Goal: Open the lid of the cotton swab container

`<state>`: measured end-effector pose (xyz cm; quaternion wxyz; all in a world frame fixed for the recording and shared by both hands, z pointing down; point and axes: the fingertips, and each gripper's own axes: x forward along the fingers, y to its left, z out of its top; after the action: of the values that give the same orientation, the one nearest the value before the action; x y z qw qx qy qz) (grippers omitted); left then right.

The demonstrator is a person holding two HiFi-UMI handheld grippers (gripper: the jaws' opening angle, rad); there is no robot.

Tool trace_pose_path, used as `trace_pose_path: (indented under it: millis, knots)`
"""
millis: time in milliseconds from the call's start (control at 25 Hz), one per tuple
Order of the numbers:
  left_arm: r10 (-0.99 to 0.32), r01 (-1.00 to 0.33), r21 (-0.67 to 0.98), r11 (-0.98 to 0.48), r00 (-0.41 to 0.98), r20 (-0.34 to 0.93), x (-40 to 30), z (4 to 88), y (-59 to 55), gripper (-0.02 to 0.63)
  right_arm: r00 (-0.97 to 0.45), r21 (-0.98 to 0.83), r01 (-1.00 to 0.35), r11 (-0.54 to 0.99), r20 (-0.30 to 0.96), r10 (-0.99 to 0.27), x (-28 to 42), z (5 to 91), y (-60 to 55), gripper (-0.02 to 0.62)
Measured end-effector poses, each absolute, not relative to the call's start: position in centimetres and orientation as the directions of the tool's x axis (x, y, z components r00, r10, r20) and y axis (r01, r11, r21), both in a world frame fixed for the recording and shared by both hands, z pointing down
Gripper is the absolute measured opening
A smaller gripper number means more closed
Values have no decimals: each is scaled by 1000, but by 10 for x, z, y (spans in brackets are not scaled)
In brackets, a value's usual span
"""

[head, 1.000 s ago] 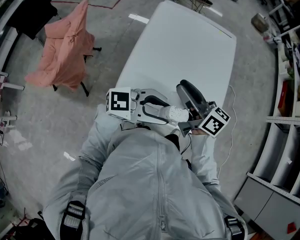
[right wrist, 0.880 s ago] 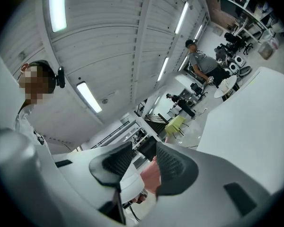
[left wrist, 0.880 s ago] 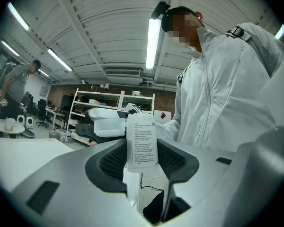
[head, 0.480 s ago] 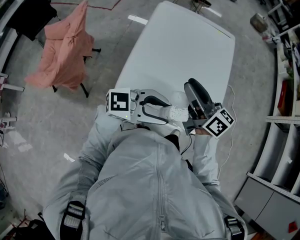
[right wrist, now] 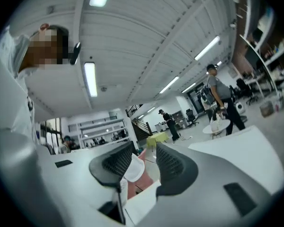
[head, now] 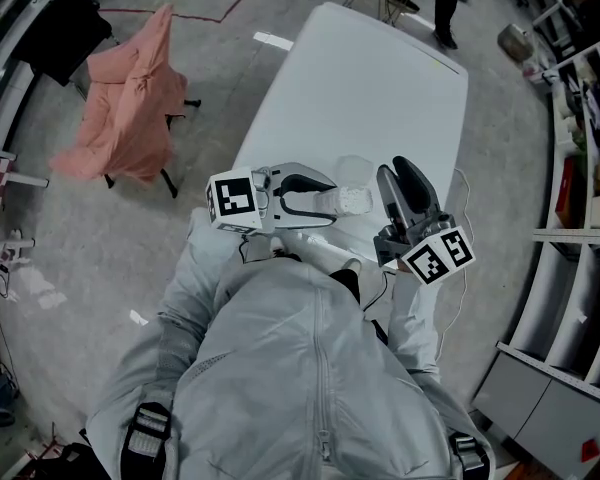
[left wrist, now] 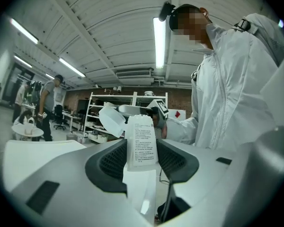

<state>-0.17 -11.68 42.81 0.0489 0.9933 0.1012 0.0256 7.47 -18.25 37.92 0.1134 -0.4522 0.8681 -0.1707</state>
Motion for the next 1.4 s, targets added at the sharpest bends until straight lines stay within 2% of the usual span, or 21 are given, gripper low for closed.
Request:
trace_pose_path:
  millis: [120, 240, 440, 480, 1040, 1240, 1400]
  knots:
    - [111, 105, 84, -991, 992, 60, -4, 429, -135, 206, -538, -216, -825, 522, 19, -843, 73, 377, -179, 179]
    - [54, 49, 68, -996, 996, 77, -5, 429, -145, 201, -518, -115, -852, 511, 48, -854, 72, 373, -178, 178]
    - [-57, -63, 15, -998, 965, 258, 4, 464, -162, 190, -502, -166, -859, 485, 84, -861, 74, 385, -181, 178]
    - [-57, -66, 26, -997, 963, 262, 6, 468, -163, 190, -499, -175, -860, 480, 88, -862, 75, 386, -179, 178]
    - [-142, -142, -13, -990, 987, 75, -2, 411, -172, 192, -466, -130, -879, 459, 23, -885, 91, 356, -166, 178]
    - [-230, -229, -47, -972, 973, 19, -17, 387, -179, 192, -453, -88, -888, 451, 8, -891, 89, 344, -161, 178]
    - [-303, -302, -67, -951, 953, -1, -25, 374, -186, 192, -410, -12, -912, 410, 53, -911, 89, 343, -159, 169]
